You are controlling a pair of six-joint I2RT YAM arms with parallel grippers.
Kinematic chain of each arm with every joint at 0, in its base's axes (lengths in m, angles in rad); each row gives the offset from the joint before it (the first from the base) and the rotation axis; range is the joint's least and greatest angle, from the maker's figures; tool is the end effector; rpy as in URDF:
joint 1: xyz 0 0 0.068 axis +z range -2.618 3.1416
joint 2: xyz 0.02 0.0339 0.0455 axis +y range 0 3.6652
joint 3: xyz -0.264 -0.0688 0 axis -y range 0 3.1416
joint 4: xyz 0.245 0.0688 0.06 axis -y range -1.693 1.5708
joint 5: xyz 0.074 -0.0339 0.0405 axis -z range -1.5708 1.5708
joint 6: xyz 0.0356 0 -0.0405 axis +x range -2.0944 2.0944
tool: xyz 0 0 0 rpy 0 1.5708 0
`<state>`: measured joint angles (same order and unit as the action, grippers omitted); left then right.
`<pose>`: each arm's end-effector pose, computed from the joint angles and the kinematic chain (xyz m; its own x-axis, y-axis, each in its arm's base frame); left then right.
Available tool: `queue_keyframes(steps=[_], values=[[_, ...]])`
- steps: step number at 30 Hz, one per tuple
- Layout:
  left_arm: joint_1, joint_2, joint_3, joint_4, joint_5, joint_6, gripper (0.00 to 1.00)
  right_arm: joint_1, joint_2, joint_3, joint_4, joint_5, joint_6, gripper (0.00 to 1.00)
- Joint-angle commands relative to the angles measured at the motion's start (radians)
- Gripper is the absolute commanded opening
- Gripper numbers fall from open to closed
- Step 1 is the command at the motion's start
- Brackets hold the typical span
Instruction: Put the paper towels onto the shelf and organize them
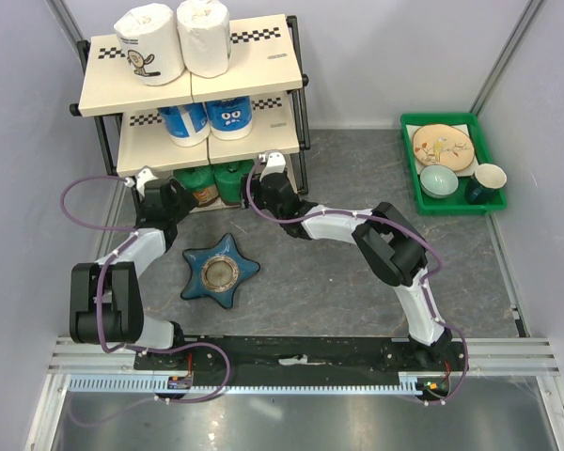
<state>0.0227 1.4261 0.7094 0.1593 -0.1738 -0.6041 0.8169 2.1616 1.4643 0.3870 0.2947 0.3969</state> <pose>0.2984 0.0129 0.2013 -0.3392 -0.5673 -0.7504 -0.4395 0.8008 -0.4068 0.3472 0.3547 0.1884 -0.3892 0.1258 -0.9125 -0.3880 0.8761 0.2863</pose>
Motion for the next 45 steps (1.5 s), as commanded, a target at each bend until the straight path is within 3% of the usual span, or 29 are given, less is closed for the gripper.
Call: queue_keyframes(steps=[1, 19, 45], values=[[-0.012, 0.007, 0.004, 0.068, 0.008, 0.007, 0.78, -0.018, 0.024, -0.022, 0.113, -0.014, 0.036, 0.88], [-0.044, 0.037, 0.001, 0.095, 0.005, 0.007, 0.78, -0.022, 0.101, -0.009, 0.254, -0.040, 0.063, 0.88], [-0.055, 0.112, 0.041, 0.131, -0.003, 0.006, 0.78, -0.024, 0.161, 0.071, 0.254, -0.058, 0.005, 0.89]])
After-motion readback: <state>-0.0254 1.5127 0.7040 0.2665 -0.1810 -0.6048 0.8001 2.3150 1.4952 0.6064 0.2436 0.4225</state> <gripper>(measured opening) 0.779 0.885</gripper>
